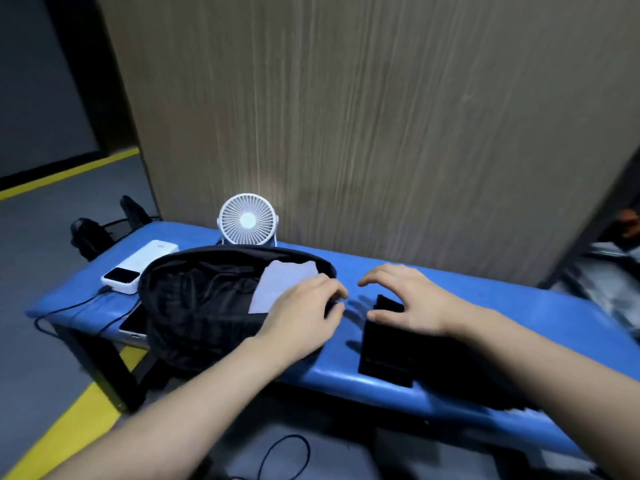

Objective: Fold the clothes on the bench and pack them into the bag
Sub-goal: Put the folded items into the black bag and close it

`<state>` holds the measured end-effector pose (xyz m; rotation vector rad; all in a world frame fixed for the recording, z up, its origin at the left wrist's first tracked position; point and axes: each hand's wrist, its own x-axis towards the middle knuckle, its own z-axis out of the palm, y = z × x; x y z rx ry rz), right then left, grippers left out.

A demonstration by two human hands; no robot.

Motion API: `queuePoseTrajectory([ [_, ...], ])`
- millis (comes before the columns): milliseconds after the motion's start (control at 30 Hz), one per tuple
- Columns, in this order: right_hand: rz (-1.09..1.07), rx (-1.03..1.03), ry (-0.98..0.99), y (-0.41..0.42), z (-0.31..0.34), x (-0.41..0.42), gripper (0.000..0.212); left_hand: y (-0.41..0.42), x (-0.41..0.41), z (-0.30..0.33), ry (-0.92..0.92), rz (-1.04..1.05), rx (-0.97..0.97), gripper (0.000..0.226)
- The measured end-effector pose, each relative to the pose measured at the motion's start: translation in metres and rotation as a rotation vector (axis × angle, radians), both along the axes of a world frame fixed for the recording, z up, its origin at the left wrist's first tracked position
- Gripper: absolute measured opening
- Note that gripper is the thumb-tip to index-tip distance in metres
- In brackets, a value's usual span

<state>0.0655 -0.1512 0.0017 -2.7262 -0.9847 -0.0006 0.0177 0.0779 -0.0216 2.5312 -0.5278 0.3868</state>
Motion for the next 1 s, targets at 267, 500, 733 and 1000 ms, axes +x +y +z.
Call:
queuePoseTrajectory([
  [267, -0.178, -0.179, 0.181, -0.052, -0.02, -0.016, 0.112, -0.088, -0.017, -0.041, 0.294, 0.05, -0.07, 0.054],
  [500, -0.203, -0.473, 0.271, -0.028, -0.035, 0.0, 0.138, -0.094, 0.001, -0.054, 0.538, 0.141, -0.179, 0.061],
  [733, -0.214, -0.531, 0.191, 0.0, -0.046, -0.005, 0.146, -0.077, 0.024, -0.05, 0.704, 0.153, -0.536, 0.024],
  [1000, -0.236, -0.527, 0.153, 0.011, -0.047, -0.025, 0.142, -0.074, 0.011, -0.048, 0.79, 0.201, -0.676, 0.053],
])
